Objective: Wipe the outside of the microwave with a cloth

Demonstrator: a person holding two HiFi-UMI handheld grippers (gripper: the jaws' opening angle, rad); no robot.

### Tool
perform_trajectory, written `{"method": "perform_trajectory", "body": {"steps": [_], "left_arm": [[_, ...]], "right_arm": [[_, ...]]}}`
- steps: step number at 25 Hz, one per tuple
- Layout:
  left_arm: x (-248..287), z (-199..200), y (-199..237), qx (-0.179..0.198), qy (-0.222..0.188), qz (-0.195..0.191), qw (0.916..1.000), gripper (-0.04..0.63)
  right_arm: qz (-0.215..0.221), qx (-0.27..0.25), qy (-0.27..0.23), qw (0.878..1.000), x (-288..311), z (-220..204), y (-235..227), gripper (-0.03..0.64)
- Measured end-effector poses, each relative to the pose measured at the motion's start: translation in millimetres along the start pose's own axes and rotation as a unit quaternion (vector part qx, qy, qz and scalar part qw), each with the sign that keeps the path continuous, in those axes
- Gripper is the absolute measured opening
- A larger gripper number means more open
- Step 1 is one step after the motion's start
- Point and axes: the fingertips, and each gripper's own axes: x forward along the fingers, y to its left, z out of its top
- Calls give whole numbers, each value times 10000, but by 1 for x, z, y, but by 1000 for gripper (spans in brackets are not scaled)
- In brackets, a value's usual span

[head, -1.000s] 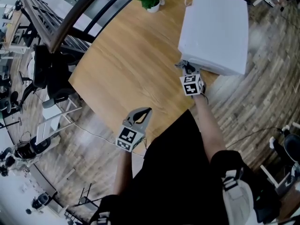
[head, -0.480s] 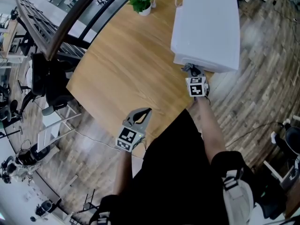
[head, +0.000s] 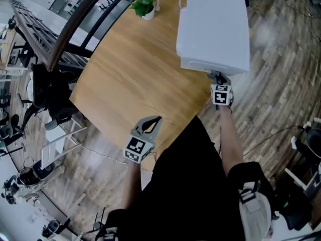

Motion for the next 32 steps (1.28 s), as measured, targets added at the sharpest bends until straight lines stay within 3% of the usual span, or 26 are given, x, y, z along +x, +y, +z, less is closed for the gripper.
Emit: {"method": "perform_trajectory", "body": {"steps": [14,22,26,29,32], "left_arm": [[10,5,-7,84,9,-177,9998,0],[10,6,-8,70,7,-172,9998,0],[11,5,-9,62,27,-173,9998,0],[11,1,-7,32,75,-148,9999,0],[12,2,-5,18,92,-133,9999,0]], "right_arm": [[-721,328,119,9968,-20,-26,-86,38],[-758,335,123,9965,-17,-29,-93,37],[-753,334,427,9957,-8,-46,-94,37],[-699,207,337,9968,-1,-43,-92,37],[-706,9,554,9960,7,-54,-91,37]]}}
